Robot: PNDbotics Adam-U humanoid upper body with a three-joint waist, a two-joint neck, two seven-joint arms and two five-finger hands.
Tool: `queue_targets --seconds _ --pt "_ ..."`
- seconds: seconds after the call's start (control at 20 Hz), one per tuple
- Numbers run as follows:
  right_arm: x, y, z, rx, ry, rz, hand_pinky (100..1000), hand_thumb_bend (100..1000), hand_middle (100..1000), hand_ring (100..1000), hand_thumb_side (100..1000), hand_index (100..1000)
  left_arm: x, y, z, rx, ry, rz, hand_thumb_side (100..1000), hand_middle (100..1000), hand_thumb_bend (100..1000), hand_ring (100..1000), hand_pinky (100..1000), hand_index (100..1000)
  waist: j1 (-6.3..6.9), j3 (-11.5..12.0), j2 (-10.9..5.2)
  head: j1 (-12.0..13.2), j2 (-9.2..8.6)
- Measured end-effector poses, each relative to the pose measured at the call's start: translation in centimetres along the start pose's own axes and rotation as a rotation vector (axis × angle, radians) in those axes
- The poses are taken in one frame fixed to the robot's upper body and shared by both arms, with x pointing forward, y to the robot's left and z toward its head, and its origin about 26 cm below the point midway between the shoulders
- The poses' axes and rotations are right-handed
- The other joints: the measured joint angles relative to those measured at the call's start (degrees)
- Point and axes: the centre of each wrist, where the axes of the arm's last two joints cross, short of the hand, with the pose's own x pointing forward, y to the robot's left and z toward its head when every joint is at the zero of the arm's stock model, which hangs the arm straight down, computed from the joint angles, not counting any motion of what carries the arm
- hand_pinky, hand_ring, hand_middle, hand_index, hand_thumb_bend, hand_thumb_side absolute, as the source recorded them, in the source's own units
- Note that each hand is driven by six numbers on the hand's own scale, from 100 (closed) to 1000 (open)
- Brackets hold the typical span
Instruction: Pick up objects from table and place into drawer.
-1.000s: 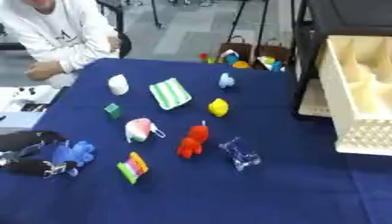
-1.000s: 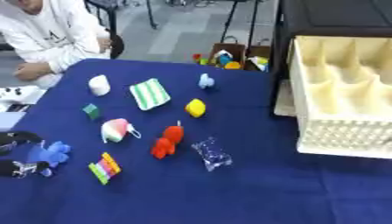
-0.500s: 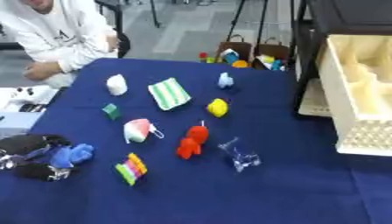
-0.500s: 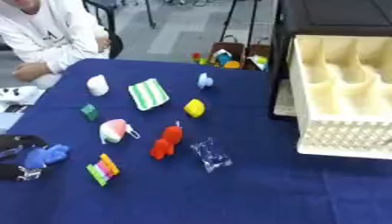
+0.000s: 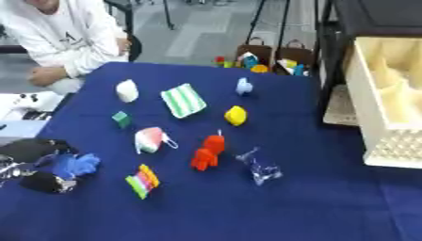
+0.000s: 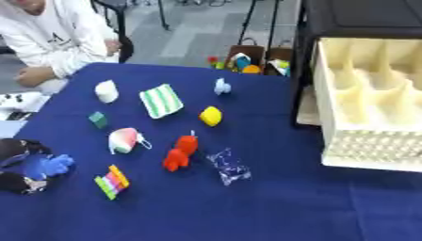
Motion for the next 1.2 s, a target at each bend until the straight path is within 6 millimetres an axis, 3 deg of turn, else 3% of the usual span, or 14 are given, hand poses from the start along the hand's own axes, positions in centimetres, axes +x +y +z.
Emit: queue_targets --seconds 0.3,0.55,0.75,1.2 --pt "-0.2 -0.4 -0.1 -0.006 0.001 0.015 712 100 733 753 699 720 0.2 -0.1 -0.1 0.016 0.009 -0.045 664 684 411 762 626 793 0.12 -0.41 0.0 0.23 0.0" --pt "-0.3 -0.5 -0.2 -0.01 0.002 0.02 712 100 733 753 696 721 0.3 0.0 -0.2 0.028 0.015 -0.065 512 594 228 674 522 712 0.1 -0.43 0.01 0.24 -0.01" --pt "-0.3 -0.5 -0.2 -0.01 0.003 0.02 711 100 732 753 697 721 0.6 0.3 -0.2 0.043 0.015 -0.059 306 521 100 584 416 642 0.13 -0.28 -0.01 0.23 0.0" --pt "0.0 -0.1 0.2 0.002 0.008 0.003 713 100 731 753 697 721 2.8 2.6 0.6 0.18 -0.019 -0.066 262 505 100 550 355 627 0.24 0.47 -0.47 -0.13 0.06"
